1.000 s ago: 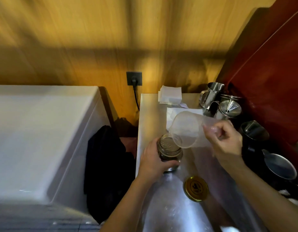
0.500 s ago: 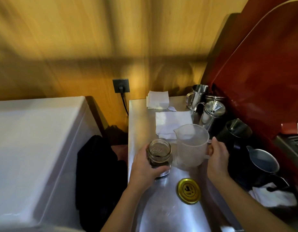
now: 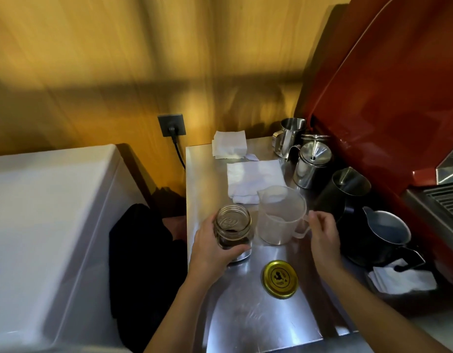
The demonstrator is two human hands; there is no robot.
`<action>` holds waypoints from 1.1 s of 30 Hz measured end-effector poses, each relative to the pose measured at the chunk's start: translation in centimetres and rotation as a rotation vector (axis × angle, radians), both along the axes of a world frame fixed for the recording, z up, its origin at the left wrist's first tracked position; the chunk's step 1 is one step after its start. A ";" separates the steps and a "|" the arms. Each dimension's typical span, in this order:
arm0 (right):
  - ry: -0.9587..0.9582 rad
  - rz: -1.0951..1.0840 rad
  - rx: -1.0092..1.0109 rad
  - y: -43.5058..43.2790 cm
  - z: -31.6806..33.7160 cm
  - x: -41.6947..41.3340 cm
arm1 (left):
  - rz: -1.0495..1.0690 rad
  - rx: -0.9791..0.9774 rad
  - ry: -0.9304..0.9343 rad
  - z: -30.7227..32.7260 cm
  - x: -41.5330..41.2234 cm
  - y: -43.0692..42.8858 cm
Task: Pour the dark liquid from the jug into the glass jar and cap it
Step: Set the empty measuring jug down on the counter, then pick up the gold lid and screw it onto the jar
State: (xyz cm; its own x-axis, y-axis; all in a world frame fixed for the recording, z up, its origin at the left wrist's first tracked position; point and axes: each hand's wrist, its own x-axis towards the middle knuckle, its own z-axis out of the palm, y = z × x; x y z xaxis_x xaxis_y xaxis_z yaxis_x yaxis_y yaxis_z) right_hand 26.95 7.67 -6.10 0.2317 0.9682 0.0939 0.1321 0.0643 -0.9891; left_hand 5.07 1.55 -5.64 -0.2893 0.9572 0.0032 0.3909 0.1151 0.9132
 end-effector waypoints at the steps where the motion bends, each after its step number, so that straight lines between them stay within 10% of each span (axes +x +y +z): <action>1: -0.027 -0.009 0.017 -0.2 0.0 0.1 | 0.000 0.001 0.001 -0.1 0.0 0.0; 7: -0.233 -0.042 0.181 -2.6 -0.5 1.2 | 0.000 0.036 0.000 -0.2 -0.1 0.0; 17: -0.876 0.583 0.209 -6.3 -2.9 1.4 | 0.004 0.037 0.014 -0.4 -0.4 0.1; 33: -0.885 0.586 0.204 -6.5 -2.1 1.1 | -0.002 0.041 0.082 -1.0 -0.7 -0.5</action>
